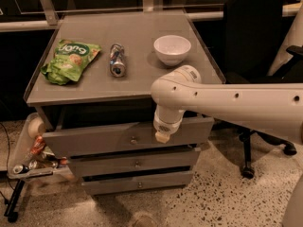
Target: Close top drawer
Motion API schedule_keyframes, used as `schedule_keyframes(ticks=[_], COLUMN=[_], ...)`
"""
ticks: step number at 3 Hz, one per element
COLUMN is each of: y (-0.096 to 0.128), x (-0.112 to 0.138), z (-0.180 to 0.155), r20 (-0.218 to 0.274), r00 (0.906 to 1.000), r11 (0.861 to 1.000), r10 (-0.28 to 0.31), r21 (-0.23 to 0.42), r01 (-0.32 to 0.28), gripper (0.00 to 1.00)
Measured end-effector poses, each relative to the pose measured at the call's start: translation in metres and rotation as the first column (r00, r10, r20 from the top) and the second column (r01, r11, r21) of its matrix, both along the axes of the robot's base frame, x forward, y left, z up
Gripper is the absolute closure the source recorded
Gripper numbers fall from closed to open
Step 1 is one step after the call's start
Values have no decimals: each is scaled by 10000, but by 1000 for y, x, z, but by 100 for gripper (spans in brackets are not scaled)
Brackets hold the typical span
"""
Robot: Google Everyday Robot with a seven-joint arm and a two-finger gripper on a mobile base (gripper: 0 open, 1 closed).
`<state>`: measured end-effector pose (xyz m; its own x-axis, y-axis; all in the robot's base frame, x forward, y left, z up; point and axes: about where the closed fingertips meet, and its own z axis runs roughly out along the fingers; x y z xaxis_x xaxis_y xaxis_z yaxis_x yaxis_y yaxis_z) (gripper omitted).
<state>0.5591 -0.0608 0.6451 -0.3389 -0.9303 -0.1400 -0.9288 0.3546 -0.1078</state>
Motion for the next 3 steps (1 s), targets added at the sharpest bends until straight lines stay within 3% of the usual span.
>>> schedule_keyframes(ticks=[1,2,3], y=[0,0,0], x=[0,0,0], z=[0,0,0], r20=[0,-1,-1], r00=[10000,10000,10000], r11=[10000,10000,10000], r10=[0,0,0], r21=[0,0,0], r01=[0,0,0], gripper=[12,0,0])
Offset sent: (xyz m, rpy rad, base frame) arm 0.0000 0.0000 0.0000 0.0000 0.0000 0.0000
